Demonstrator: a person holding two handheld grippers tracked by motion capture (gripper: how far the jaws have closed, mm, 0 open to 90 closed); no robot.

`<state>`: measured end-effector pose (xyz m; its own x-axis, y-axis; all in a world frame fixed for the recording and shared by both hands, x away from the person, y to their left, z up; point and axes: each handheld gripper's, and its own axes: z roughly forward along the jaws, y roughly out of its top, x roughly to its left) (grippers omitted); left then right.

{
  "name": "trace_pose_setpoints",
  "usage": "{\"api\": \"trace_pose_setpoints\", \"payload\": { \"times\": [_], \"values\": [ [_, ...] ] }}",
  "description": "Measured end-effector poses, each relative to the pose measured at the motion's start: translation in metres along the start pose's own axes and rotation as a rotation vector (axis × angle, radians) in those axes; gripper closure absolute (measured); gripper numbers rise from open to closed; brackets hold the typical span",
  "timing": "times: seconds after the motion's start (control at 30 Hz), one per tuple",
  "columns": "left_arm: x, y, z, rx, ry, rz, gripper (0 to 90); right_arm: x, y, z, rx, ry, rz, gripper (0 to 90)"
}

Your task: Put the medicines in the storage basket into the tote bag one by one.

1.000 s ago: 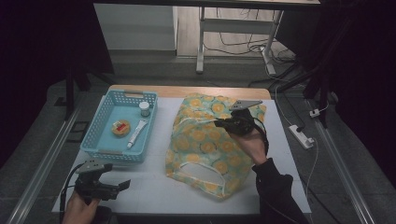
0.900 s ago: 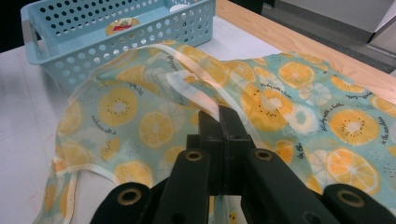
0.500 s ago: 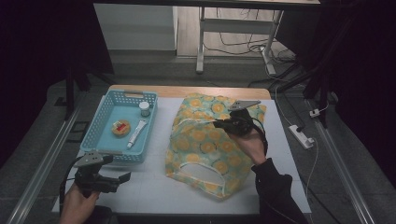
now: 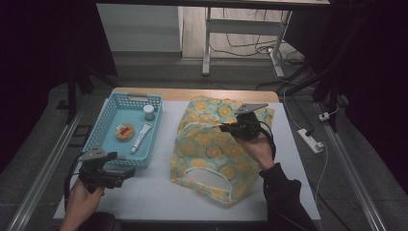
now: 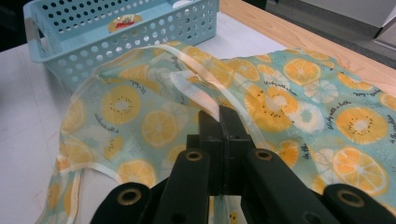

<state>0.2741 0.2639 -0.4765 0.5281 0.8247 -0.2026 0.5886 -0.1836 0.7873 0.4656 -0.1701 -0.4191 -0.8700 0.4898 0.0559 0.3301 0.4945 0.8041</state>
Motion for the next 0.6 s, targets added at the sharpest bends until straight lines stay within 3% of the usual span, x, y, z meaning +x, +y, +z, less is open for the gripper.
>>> {"api": "trace_pose_setpoints", "payload": {
  "times": [0.6],
  "values": [
    [0.024, 0.016, 0.009, 0.028, 0.043, -0.035, 0.2, -0.001, 0.001, 0.0, -0.002, 0.002, 0.004, 90.0]
  ]
}}
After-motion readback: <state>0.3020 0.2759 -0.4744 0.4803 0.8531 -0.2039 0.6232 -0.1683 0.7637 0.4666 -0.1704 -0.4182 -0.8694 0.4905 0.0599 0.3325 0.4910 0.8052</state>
